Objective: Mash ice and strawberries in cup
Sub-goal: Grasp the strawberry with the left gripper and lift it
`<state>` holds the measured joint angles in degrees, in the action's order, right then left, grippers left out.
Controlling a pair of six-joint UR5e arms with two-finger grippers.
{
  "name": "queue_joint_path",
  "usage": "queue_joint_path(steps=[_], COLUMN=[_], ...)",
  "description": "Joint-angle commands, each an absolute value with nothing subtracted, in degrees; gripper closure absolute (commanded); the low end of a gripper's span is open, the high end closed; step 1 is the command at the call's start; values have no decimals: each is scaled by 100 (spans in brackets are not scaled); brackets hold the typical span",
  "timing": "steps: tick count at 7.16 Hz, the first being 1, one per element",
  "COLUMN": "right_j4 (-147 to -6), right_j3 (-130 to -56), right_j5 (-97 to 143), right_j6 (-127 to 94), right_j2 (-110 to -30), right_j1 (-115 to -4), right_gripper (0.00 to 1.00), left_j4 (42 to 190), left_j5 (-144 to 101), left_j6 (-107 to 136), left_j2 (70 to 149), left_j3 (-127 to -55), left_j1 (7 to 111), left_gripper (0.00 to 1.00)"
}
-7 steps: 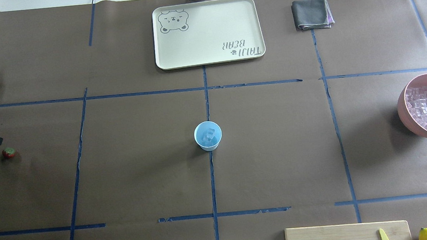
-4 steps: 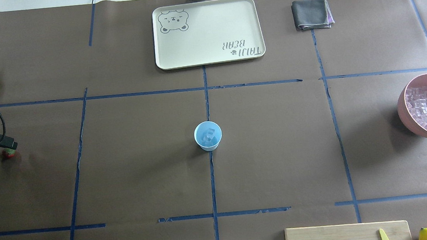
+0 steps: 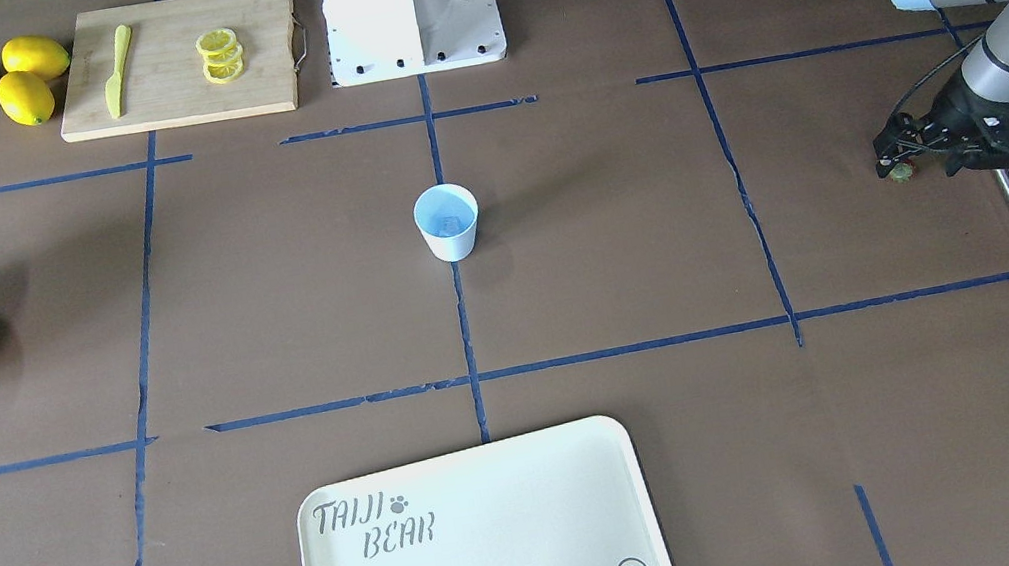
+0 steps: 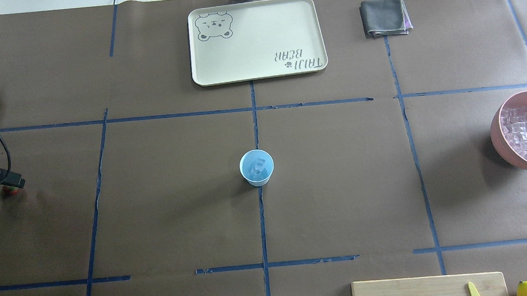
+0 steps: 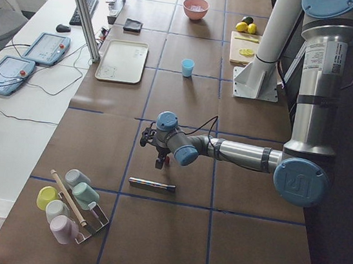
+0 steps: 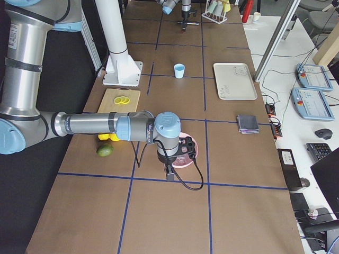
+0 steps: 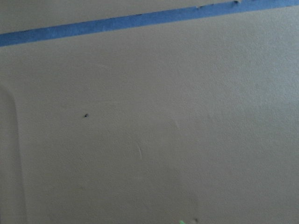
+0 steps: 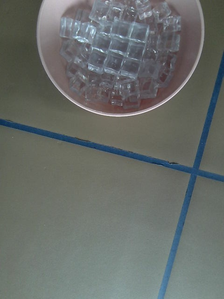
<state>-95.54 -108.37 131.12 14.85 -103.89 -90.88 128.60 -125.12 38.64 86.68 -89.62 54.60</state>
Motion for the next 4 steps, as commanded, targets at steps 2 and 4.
queue_joint_path(steps=[2, 4], right_j4=[-9554, -9554], right_j3=[-10819, -10819], right_j5=[13113, 13113], right_j6=[1485, 1485], right_j2=[-10397, -10406], right_j1=[-9088, -9088], right_gripper=[1, 1], left_j4=[12850, 12850], left_j5=[-12516, -12507], left_j6=[3867, 4102], left_j2=[8657, 8657], left_j3=[-9000, -9009], left_j1=[5344, 5309], left_gripper=[0, 65])
